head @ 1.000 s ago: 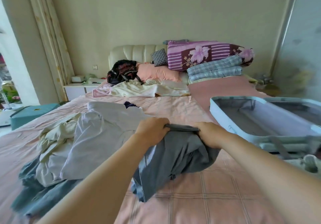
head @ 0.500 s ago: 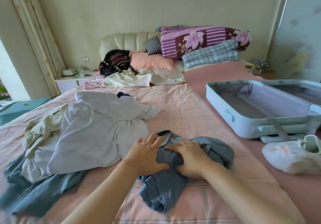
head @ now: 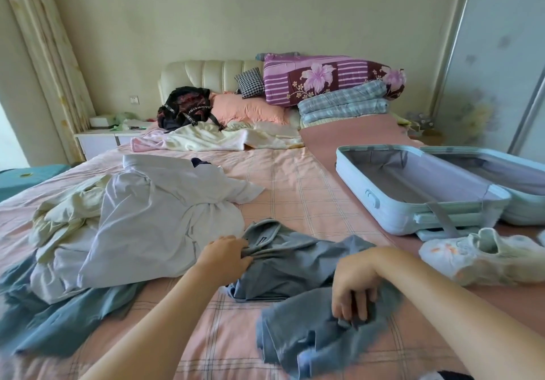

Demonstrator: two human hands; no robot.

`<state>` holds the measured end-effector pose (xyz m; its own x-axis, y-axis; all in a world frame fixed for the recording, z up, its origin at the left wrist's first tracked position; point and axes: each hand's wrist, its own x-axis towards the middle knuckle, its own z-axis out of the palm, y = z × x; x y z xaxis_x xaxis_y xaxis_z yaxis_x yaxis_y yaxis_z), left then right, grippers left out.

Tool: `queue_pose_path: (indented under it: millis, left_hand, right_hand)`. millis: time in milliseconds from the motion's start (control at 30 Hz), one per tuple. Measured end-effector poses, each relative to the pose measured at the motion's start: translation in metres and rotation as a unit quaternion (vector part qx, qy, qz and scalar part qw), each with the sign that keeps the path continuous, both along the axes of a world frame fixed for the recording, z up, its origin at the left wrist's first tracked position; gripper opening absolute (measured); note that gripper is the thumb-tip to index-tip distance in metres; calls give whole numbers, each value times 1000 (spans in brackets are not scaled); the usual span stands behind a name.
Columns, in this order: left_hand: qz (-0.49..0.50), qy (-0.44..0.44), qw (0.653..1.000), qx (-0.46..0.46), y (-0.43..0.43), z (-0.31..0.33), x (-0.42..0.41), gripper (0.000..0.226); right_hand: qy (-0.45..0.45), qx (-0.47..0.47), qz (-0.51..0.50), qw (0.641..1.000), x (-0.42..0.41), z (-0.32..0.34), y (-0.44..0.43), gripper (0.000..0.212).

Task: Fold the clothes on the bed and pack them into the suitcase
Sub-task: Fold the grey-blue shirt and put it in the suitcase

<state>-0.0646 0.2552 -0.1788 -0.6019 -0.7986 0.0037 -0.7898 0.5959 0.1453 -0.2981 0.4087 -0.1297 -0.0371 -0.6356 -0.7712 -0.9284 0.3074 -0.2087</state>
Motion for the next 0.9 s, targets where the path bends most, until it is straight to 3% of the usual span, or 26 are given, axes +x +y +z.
queue_pose_path:
  millis: [33, 100, 200, 367, 467, 533, 600, 667, 733, 800, 900]
  left_hand:
    - [-2, 0, 1000, -6, 0, 2, -1, 22]
    - [2, -7, 1000, -21, -3, 6, -2, 22]
    - [16, -59, 998, -31, -10, 16, -4, 26]
    - [39, -125, 991, 16, -44, 16, -11, 20]
    - [37, -131, 989, -52, -64, 31, -14, 21]
    - [31, -85, 991, -99, -79, 46, -16, 20]
    - [30, -14, 997, -70, -98, 57, -17, 16]
    - [29, 64, 997, -16, -110, 68, -20, 14]
    - [30, 84, 996, 7, -121, 76, -27, 14]
    - [41, 128, 991, 0, -135, 78, -40, 14]
    - [79, 313, 946, 43, -155, 69, -65, 18]
  right_hand:
    - [-36, -31, -28, 998, 1, 5, -2, 16]
    - [-57, -192, -73, 977, 0, 13, -14, 24]
    - [1, -388, -88, 917, -3, 14, -45, 31]
    - [44, -416, -23, 908, 4, -12, -110, 48]
    - [69, -391, 20, 918, 12, -29, -146, 70]
    - [58, -379, 8, 924, 16, -40, -165, 75]
    - [31, -380, -24, 924, 18, -48, -180, 72]
    - [-1, -381, -51, 923, 16, -52, -192, 52]
    - [-2, -394, -79, 916, 10, -52, -204, 32]
    - [-3, -447, -147, 882, -4, -45, -216, 30]
    - [15, -560, -254, 789, -28, -23, -228, 27]
